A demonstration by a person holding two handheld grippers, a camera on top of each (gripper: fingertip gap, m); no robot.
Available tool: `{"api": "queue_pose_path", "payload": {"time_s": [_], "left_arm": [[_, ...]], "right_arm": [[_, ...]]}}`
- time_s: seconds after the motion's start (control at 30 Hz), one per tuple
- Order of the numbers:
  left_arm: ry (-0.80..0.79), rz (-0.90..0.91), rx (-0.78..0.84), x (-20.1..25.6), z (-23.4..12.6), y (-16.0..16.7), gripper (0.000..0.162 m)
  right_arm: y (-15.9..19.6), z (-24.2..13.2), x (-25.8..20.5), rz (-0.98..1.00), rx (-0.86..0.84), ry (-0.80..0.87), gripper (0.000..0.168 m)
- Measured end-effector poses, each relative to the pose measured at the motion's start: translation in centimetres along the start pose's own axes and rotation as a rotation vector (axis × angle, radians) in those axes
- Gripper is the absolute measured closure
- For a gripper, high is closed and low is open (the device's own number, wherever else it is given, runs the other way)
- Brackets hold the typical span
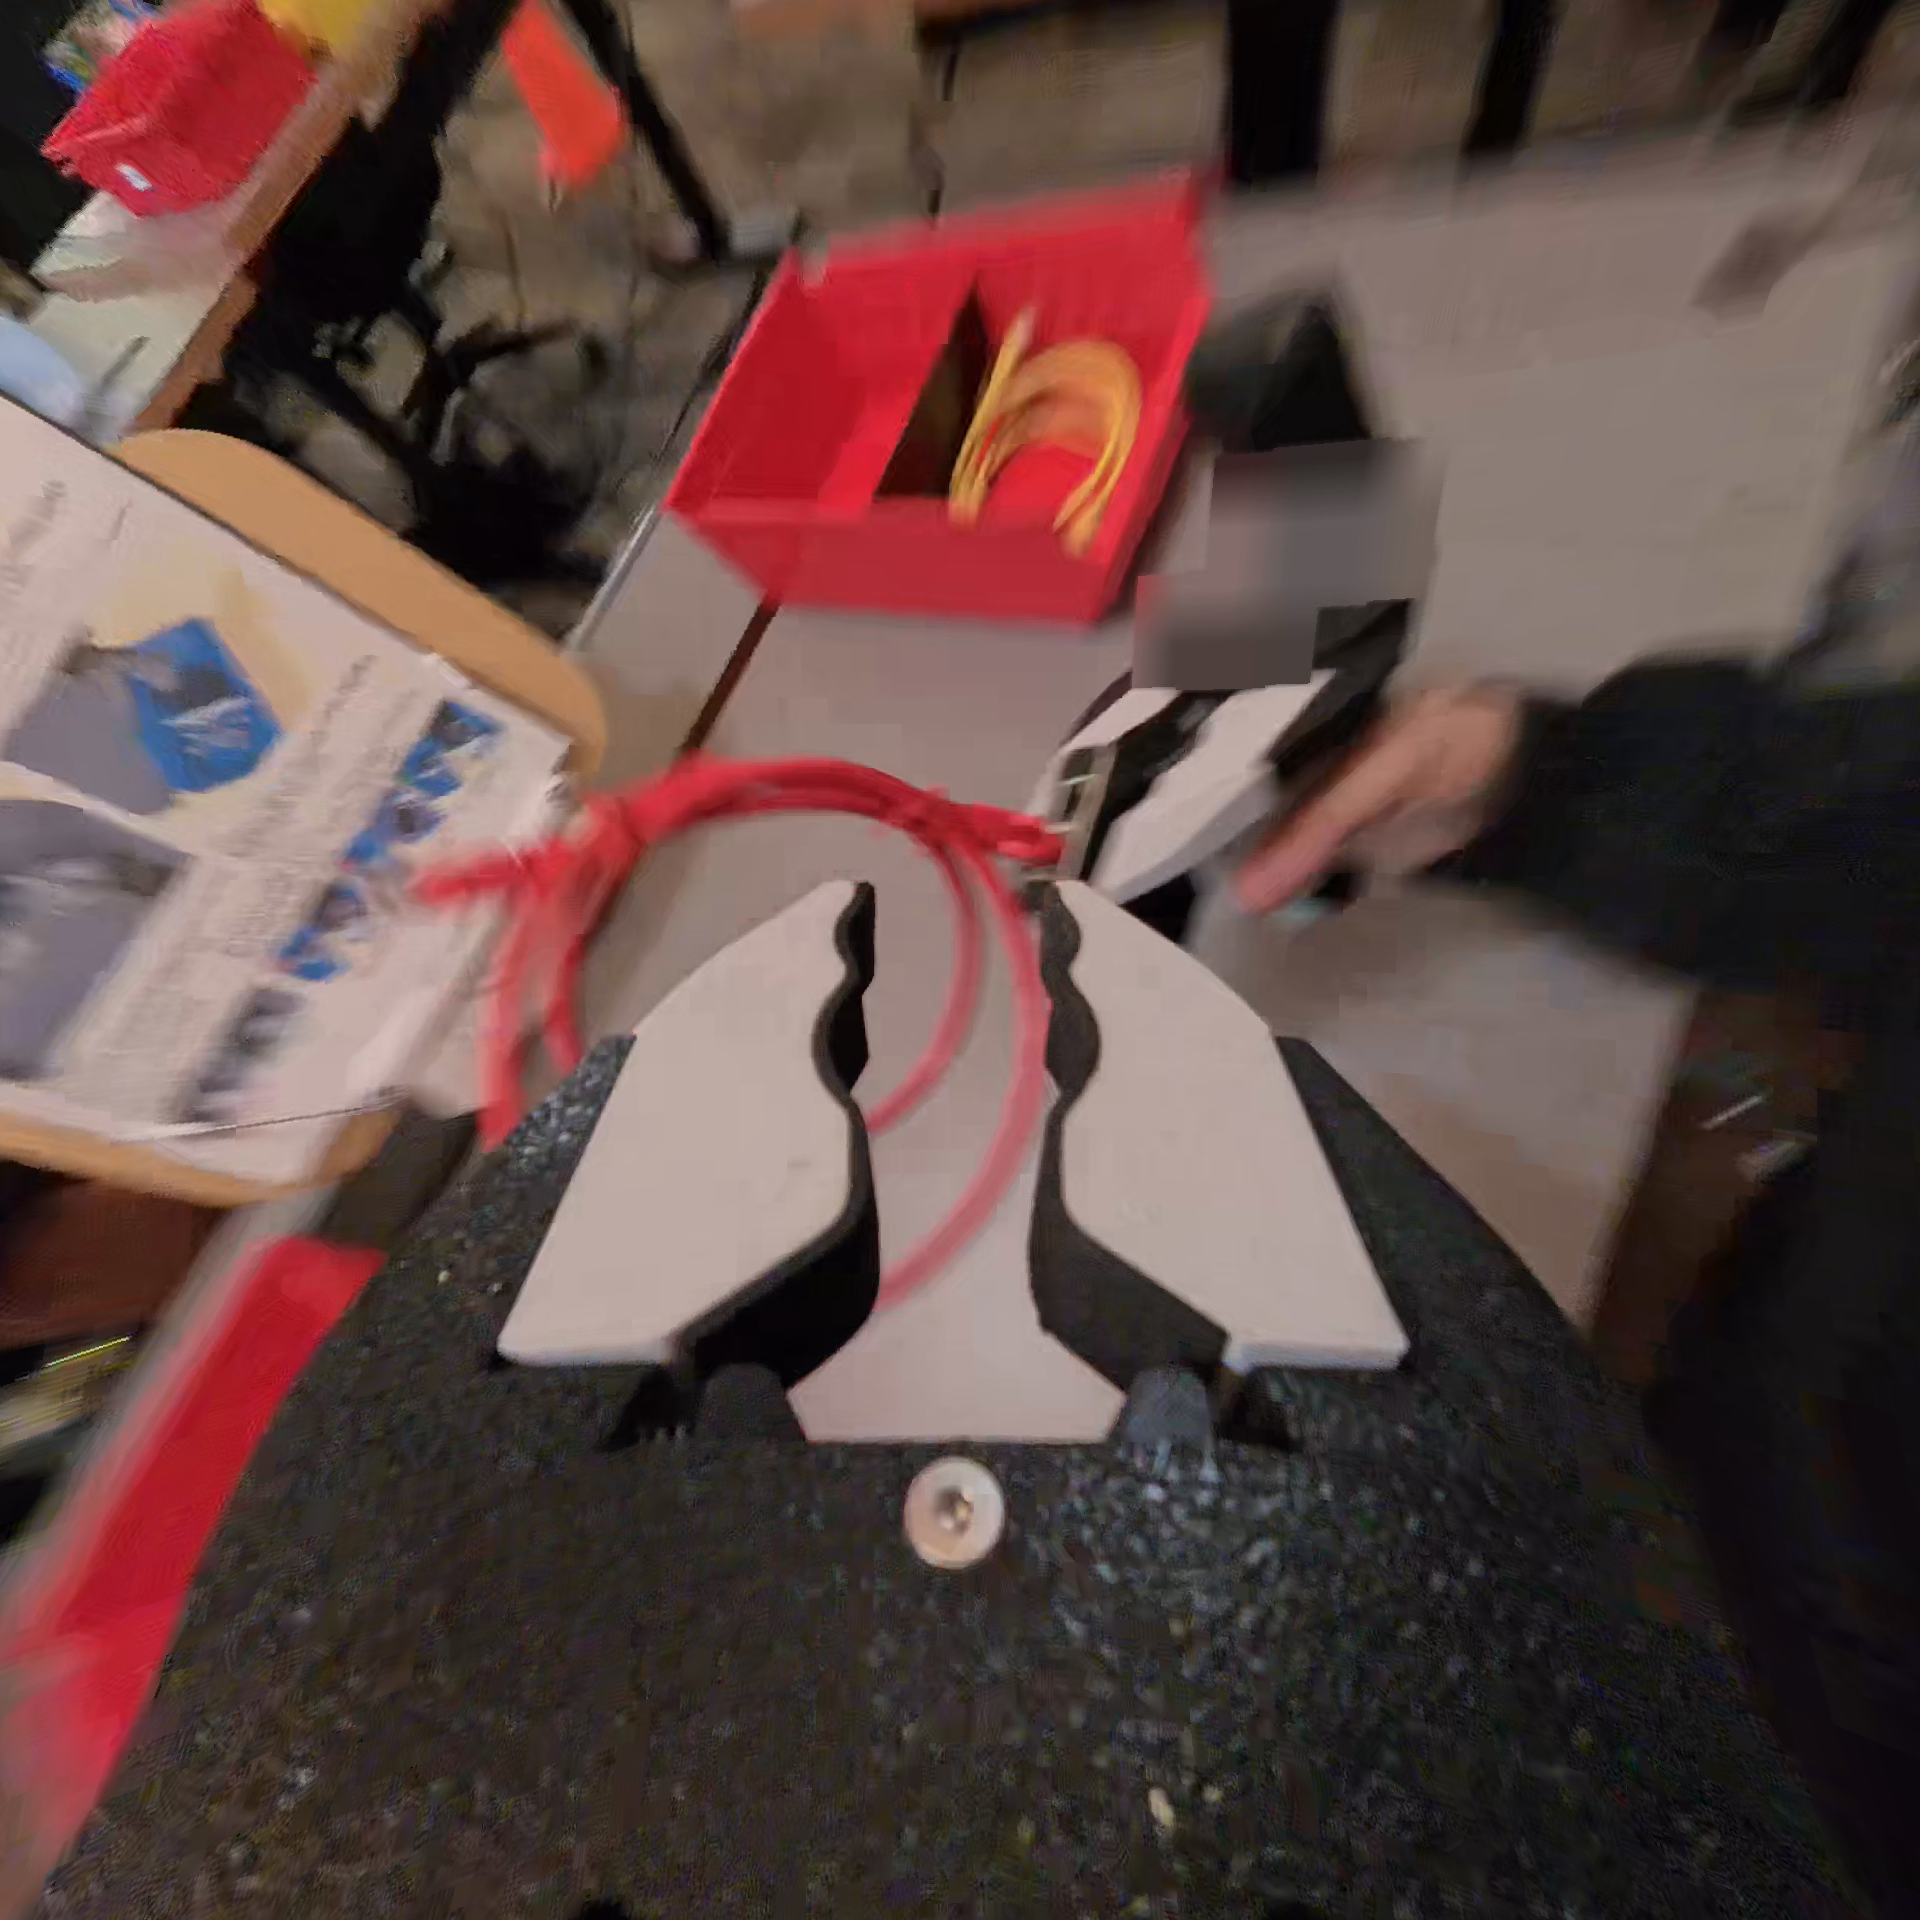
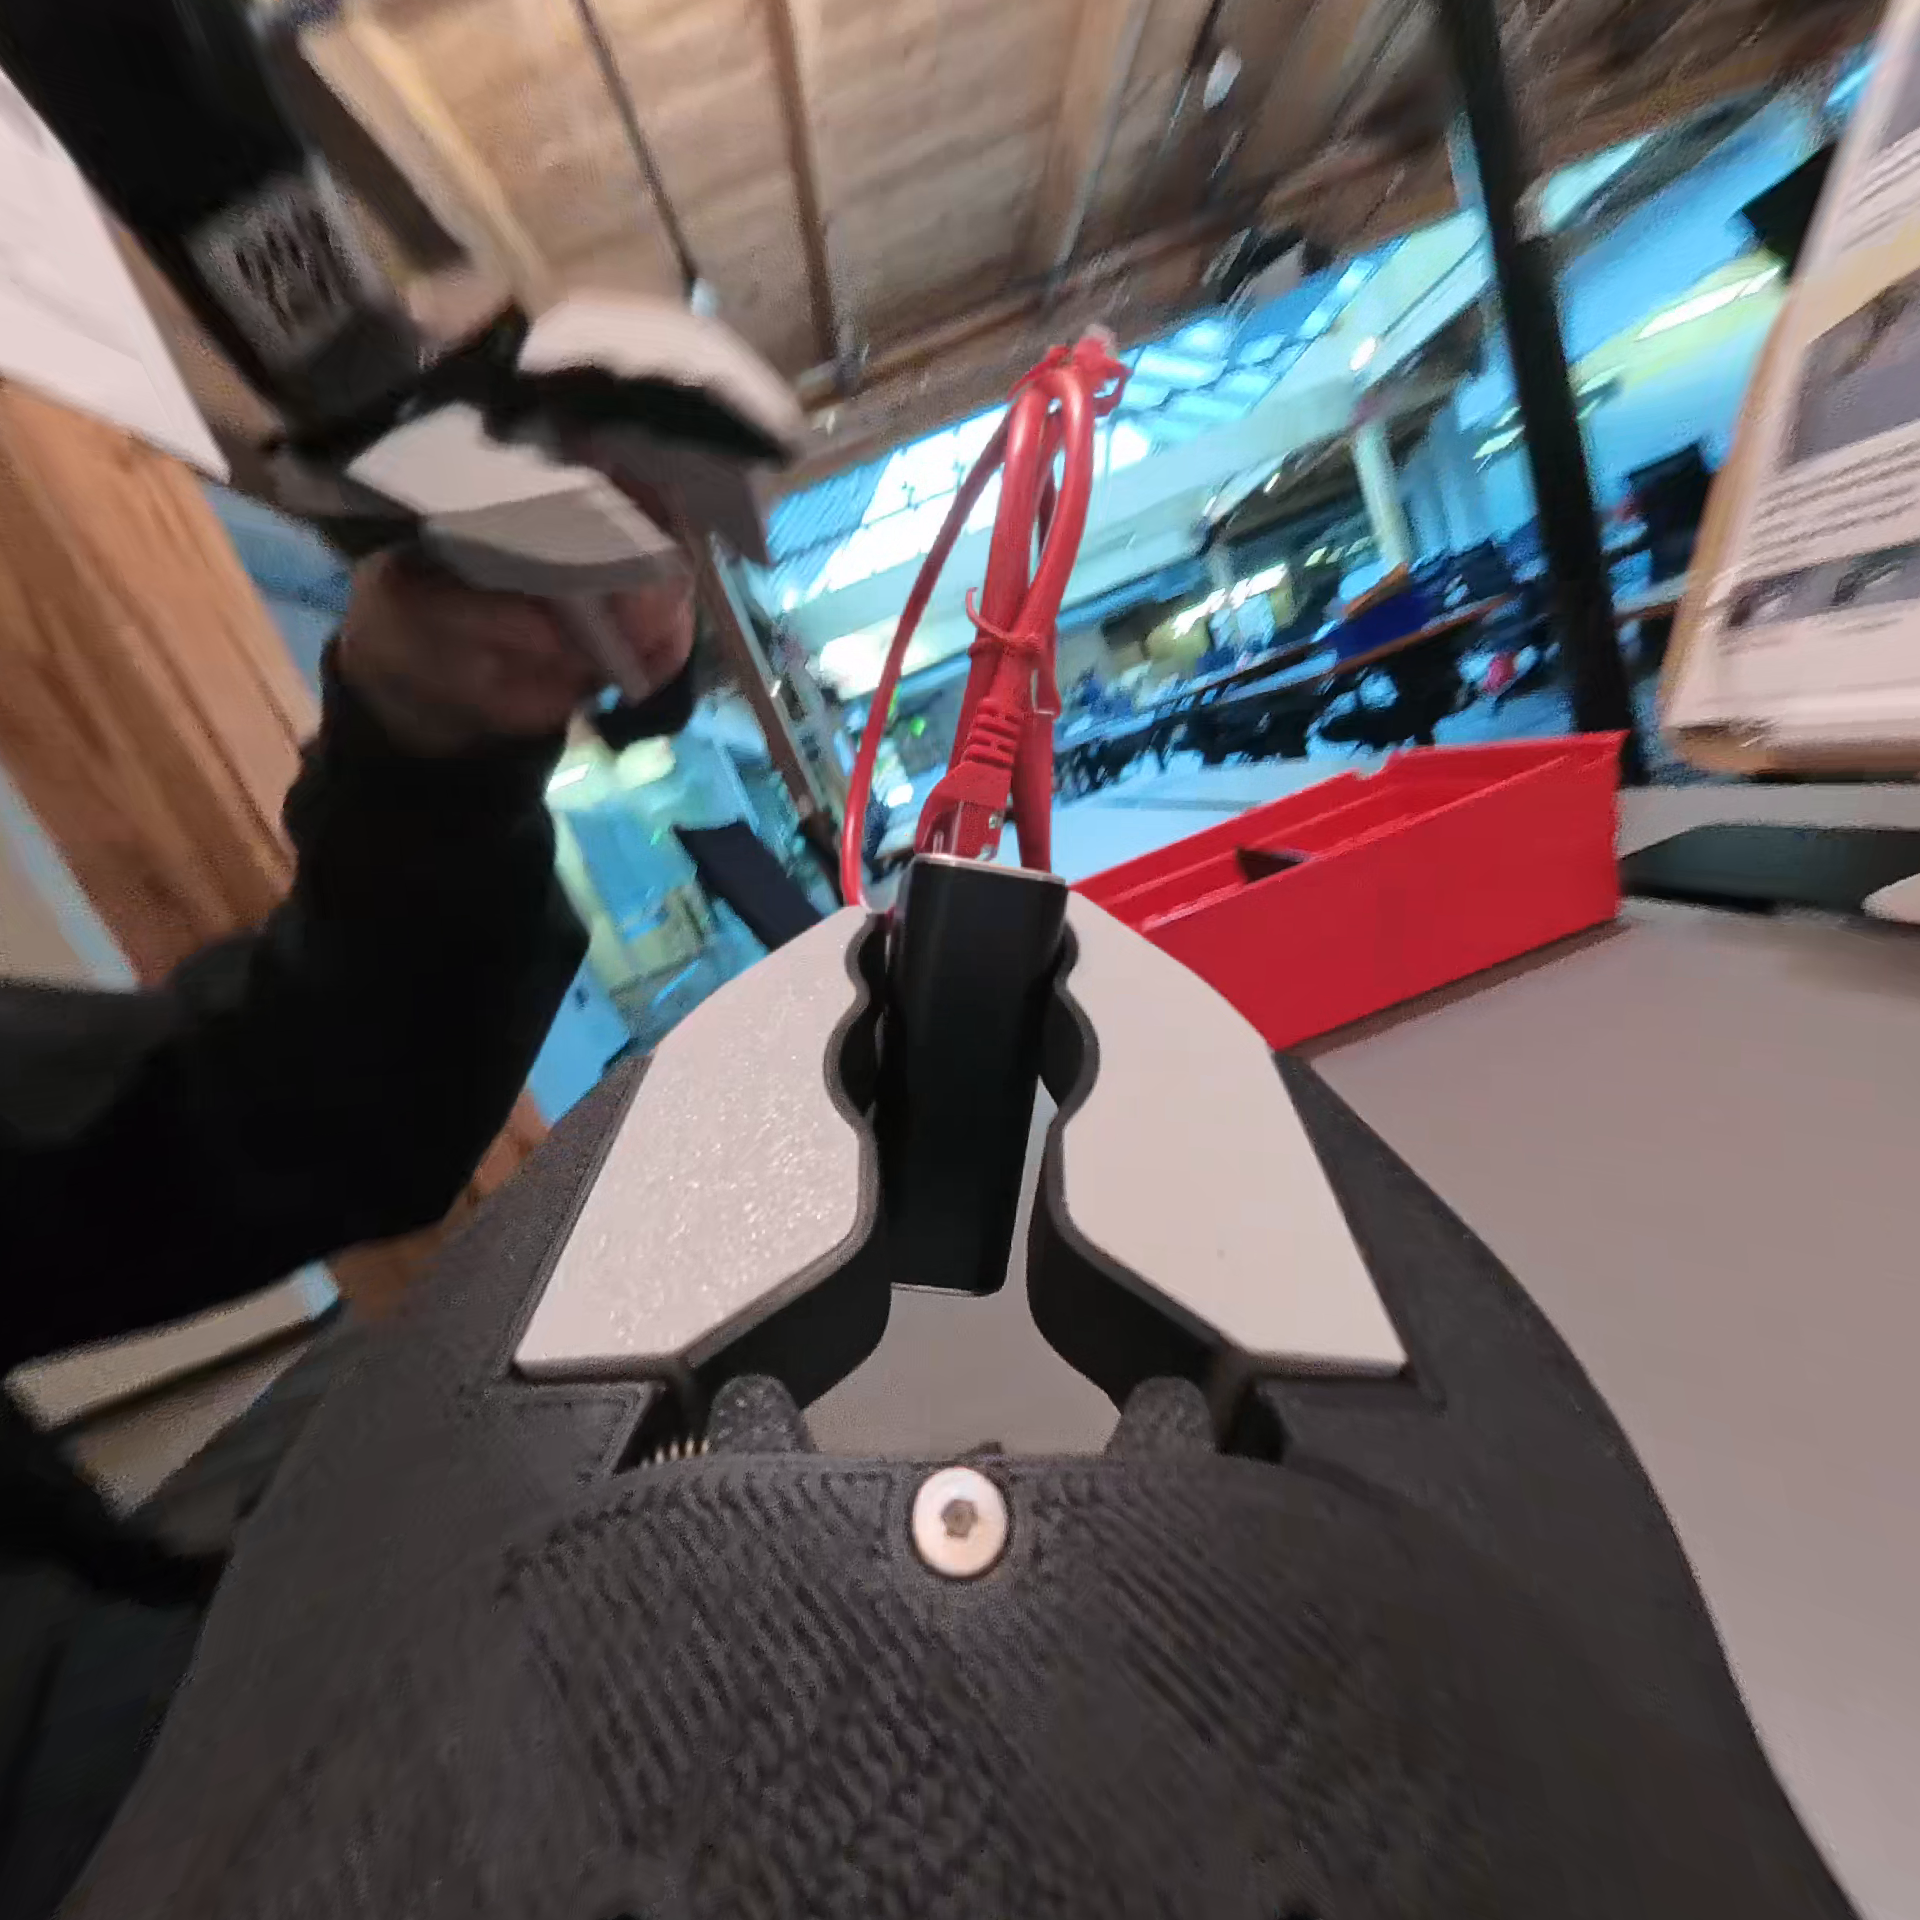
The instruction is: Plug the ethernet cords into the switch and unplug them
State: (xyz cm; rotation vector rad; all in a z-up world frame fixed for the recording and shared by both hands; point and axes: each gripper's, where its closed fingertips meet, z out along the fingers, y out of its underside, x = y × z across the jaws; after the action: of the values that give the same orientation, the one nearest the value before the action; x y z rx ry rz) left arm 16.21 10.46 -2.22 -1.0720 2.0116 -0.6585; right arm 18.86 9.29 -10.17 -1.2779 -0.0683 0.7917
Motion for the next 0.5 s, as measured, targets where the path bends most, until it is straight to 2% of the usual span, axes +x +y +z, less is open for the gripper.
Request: {"api": "queue_pose_path", "payload": {"time_s": [0.03, 0.1, 0.17, 0.23, 0.33, 0.4, 0.5], "left_arm": [[0.052, -0.120, 0.115, 1.1, -0.9, -0.7, 0.134], [0.160, -0.282, 0.293, 3.9, -1.7, -0.8, 0.138], [0.203, -0.377, 0.363, 6.2, -0.6, 1.0, 0.137], [0.227, -0.494, 0.421, 7.9, 1.1, 2.3, 0.132], [0.270, -0.676, 0.579, 8.5, 2.1, 1.4, 0.133], [0.231, -0.718, 0.654, 7.6, 2.2, 0.9, 0.139], [0.174, -0.717, 0.642, 7.1, 2.7, 1.2, 0.139]], "right_arm": [[-0.9, -0.6, 0.4, -0.002, 0.051, 0.022, 0.139], [-2.9, -1.7, 0.7, -0.034, 0.170, 0.045, 0.140], [-4.0, -2.3, 0.1, -0.058, 0.234, 0.025, 0.139], [-4.4, -2.3, -0.5, -0.111, 0.261, 0.010, 0.139], [-3.9, -1.5, -1.2, -0.147, 0.257, 0.001, 0.139], [-3.5, -0.9, -1.7, -0.174, 0.246, -0.004, 0.139], [-3.1, -0.1, -2.2, -0.221, 0.217, 0.007, 0.139]]}}
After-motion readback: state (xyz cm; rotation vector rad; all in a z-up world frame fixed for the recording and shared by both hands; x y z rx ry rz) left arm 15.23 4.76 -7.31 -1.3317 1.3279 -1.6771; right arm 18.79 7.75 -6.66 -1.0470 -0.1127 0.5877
